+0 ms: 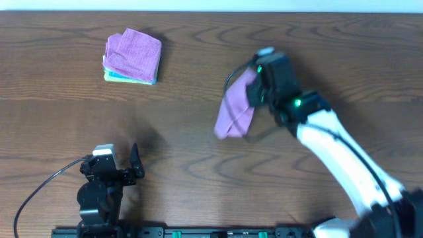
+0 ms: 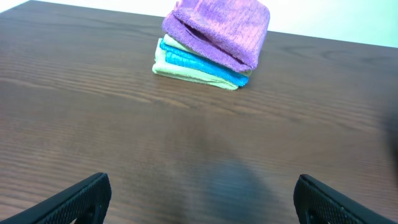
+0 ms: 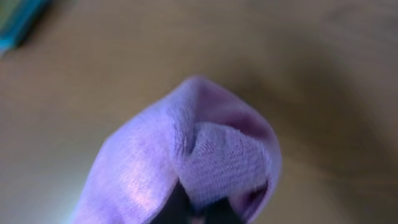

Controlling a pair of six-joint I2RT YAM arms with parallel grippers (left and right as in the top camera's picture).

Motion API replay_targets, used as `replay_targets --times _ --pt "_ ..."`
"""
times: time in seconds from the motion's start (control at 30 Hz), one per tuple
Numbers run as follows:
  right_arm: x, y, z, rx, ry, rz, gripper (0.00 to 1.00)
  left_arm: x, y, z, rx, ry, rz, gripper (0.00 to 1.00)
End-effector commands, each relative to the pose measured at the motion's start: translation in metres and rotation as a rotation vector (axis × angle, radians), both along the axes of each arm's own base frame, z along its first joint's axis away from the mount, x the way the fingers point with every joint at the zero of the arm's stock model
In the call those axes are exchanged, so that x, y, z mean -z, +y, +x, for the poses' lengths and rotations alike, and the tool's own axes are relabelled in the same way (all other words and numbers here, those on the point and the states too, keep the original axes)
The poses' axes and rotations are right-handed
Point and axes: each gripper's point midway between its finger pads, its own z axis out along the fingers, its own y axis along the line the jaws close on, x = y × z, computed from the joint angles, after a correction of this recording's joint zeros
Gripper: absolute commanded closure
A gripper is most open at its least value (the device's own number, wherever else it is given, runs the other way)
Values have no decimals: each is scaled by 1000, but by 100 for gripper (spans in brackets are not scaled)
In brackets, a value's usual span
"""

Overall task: Fold the cloth
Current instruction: 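Lift the pink cloth with the right gripper and drag it toward center, then drag the pink cloth leftward across the table with the right gripper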

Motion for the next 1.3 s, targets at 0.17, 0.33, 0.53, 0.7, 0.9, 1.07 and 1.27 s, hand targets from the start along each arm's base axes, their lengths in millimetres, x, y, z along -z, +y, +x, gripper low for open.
replay_targets --times 0.17,0.33,0.53,0.7,0.9,1.07,1.27 --pt "-16 -93 51 248 -70 -97 1 10 -2 -1 -15 23 -71 5" --pt "-36 -71 30 153 -28 -30 1 10 -2 -1 -15 23 -71 5" --pt "2 -18 -17 -24 239 183 1 10 -4 -1 -2 23 -76 5" --pt "39 8 -34 -64 377 263 16 10 -8 -1 -6 22 -151 5" --pt "71 16 -33 -40 425 344 14 21 -23 -8 70 99 -185 5" --pt "96 16 -44 -18 462 366 12 34 -23 -16 60 189 -193 5" --pt "117 18 -51 18 465 420 11 35 -23 -16 56 239 -197 5"
